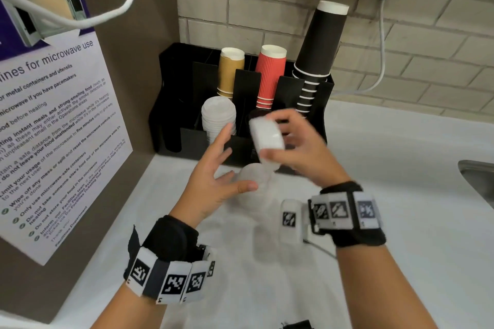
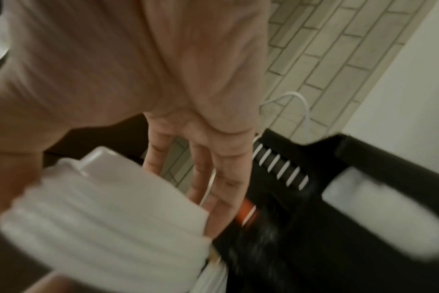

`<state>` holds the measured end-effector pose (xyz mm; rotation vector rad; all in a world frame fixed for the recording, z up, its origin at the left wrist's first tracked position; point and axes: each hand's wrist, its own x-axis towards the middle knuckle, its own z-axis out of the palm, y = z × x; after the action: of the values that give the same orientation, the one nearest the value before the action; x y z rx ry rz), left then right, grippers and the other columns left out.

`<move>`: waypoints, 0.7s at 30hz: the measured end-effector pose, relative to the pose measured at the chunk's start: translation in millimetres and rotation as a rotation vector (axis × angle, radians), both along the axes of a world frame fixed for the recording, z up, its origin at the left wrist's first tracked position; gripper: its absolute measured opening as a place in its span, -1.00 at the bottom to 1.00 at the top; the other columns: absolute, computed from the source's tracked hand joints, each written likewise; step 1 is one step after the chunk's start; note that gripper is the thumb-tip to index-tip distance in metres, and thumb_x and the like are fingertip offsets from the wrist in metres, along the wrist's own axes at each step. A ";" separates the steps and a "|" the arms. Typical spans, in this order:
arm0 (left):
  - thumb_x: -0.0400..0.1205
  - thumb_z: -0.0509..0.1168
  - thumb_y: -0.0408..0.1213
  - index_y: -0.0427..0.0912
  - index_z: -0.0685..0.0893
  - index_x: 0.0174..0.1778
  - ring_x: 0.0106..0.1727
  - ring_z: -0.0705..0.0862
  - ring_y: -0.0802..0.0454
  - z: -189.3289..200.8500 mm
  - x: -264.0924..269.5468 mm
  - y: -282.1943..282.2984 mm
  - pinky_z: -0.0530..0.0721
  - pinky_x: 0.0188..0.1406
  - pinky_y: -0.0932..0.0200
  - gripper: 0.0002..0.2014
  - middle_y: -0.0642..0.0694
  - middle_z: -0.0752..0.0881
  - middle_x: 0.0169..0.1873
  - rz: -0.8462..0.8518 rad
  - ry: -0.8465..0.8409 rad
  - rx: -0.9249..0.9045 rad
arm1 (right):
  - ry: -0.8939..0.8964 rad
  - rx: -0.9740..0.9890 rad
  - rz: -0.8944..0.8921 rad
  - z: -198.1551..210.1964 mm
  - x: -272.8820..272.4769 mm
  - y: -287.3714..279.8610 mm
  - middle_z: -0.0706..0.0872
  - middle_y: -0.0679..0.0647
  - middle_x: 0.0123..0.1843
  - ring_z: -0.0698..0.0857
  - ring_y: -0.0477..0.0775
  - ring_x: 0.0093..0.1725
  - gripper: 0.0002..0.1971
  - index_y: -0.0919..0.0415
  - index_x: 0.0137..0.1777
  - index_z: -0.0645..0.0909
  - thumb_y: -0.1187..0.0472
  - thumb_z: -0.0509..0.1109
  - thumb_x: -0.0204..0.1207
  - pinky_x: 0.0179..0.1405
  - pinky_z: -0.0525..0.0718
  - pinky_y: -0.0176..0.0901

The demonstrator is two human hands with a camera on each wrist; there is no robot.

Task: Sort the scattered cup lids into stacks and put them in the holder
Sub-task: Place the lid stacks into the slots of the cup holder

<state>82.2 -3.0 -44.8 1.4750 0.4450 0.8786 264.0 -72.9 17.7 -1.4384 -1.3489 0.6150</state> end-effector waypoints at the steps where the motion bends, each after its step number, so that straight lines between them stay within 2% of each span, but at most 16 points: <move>1: 0.20 0.57 -0.08 0.43 0.37 0.44 0.52 0.46 0.19 -0.1 -2.8 1.9 0.66 0.18 0.35 -0.12 0.17 0.39 0.58 0.048 0.020 0.010 | -0.020 0.049 -0.091 7.4 14.3 3.9 0.69 -0.06 0.09 0.70 -0.22 -0.02 -0.45 -0.11 0.17 0.54 0.17 0.65 0.20 -0.13 0.65 -0.39; 3: 0.28 0.50 -0.01 0.30 0.47 0.40 0.44 0.56 0.16 -0.3 -9.2 6.1 0.64 0.13 0.42 -0.28 0.12 0.49 0.50 0.136 0.072 0.044 | -0.073 0.125 -0.289 18.7 47.8 12.4 0.67 -0.11 0.05 0.69 -0.28 -0.07 -0.45 -0.10 0.16 0.51 0.18 0.67 0.22 -0.21 0.63 -0.47; 5: 0.39 0.45 -0.03 0.13 0.57 0.37 0.32 0.64 0.17 -0.6 -15.0 9.1 0.65 0.19 0.34 -0.43 0.11 0.59 0.39 0.209 0.103 0.048 | -0.153 0.104 -0.434 21.8 78.4 21.3 0.65 -0.09 0.04 0.69 -0.15 -0.01 -0.43 -0.06 0.21 0.49 0.16 0.67 0.25 -0.21 0.62 -0.46; 6: 0.46 0.45 -0.07 0.07 0.60 0.34 0.27 0.66 0.19 -0.9 -17.4 10.2 0.65 0.25 0.26 -0.51 0.11 0.62 0.34 0.240 0.107 0.038 | -0.202 0.055 -0.464 20.2 90.7 26.0 0.65 -0.07 0.05 0.68 -0.05 0.02 -0.42 -0.05 0.22 0.49 0.15 0.67 0.24 -0.14 0.64 -0.38; 9: 0.59 0.42 -0.26 0.02 0.65 0.28 0.17 0.69 0.20 -1.2 -21.9 11.4 0.64 0.33 0.06 -0.67 0.13 0.67 0.24 0.286 0.132 0.020 | -0.374 -0.139 -0.422 9.5 112.2 41.0 0.64 -0.02 0.12 0.65 0.11 0.12 -0.39 -0.05 0.23 0.50 0.12 0.68 0.19 0.09 0.67 0.00; 11: 0.61 0.41 -0.28 0.05 0.66 0.24 0.14 0.69 0.22 -1.8 -22.9 11.6 0.62 0.35 0.00 -0.70 0.16 0.67 0.21 0.290 0.156 0.015 | -0.542 -0.275 -0.381 1.2 116.7 49.9 0.64 0.02 0.16 0.62 0.18 0.18 -0.37 -0.09 0.24 0.49 0.08 0.67 0.18 0.22 0.60 0.17; 13: 0.62 0.41 -0.29 0.08 0.67 0.21 0.09 0.69 0.28 -2.3 -23.2 11.9 0.60 0.37 -0.04 -0.72 0.17 0.68 0.20 0.292 0.170 0.014 | -0.744 -0.417 -0.359 -5.6 117.2 55.4 0.61 0.05 0.18 0.58 0.20 0.21 -0.36 -0.15 0.25 0.45 0.01 0.63 0.17 0.29 0.44 0.19; 15: 0.62 0.40 -0.30 0.09 0.67 0.19 0.06 0.69 0.32 -3.0 -22.9 12.0 0.60 0.39 -0.09 -0.74 0.16 0.68 0.20 0.290 0.174 0.016 | -0.860 -0.492 -0.333 -10.5 116.3 57.1 0.57 0.06 0.18 0.55 0.20 0.19 -0.34 -0.15 0.28 0.42 -0.01 0.61 0.18 0.23 0.32 0.17; 19: 0.62 0.40 -0.30 0.11 0.67 0.15 0.04 0.69 0.34 -3.6 -21.1 12.1 0.62 0.37 -0.16 -0.75 0.16 0.69 0.16 0.289 0.174 0.013 | -0.959 -0.565 -0.278 -10.1 114.6 58.1 0.56 0.06 0.14 0.53 0.16 0.10 -0.30 -0.12 0.32 0.39 0.00 0.60 0.18 0.14 0.28 0.13; 21: 0.63 0.40 -0.30 0.13 0.68 0.14 0.04 0.69 0.32 -3.7 -20.1 12.1 0.62 0.36 -0.17 -0.76 0.24 0.70 0.11 0.284 0.174 0.012 | -1.037 -0.617 -0.230 -8.8 111.3 59.5 0.54 0.04 0.10 0.52 0.15 0.07 -0.28 -0.10 0.33 0.39 0.01 0.61 0.17 0.09 0.26 0.11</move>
<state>62.1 9.1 -48.5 1.5277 0.7937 0.9788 375.4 -13.4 8.9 -2.5816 -1.7870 0.0778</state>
